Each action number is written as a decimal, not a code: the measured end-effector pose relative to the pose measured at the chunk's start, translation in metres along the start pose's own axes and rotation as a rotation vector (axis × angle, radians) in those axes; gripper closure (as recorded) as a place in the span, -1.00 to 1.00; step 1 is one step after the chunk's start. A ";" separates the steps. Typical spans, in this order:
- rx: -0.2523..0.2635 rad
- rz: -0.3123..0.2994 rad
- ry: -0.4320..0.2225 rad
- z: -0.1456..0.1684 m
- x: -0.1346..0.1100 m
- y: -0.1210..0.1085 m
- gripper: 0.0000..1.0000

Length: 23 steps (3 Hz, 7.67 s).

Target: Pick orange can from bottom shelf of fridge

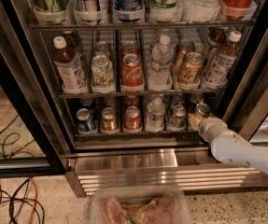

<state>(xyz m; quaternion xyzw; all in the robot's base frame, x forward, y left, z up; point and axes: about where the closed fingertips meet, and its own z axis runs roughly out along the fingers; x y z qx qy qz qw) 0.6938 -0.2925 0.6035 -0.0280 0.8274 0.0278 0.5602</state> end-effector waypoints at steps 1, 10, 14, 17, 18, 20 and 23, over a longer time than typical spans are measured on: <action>-0.018 0.024 0.012 -0.010 -0.002 0.003 1.00; -0.072 0.050 0.085 -0.027 -0.013 0.010 1.00; -0.184 0.094 0.191 -0.071 -0.062 0.032 1.00; -0.251 0.190 0.520 -0.127 0.005 0.058 1.00; -0.263 0.190 0.555 -0.132 0.013 0.062 1.00; -0.393 0.239 0.695 -0.159 0.046 0.099 1.00; -0.625 0.388 0.962 -0.233 0.093 0.158 1.00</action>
Offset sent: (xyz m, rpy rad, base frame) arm -0.0431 0.0048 0.0210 0.0866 0.0624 0.0252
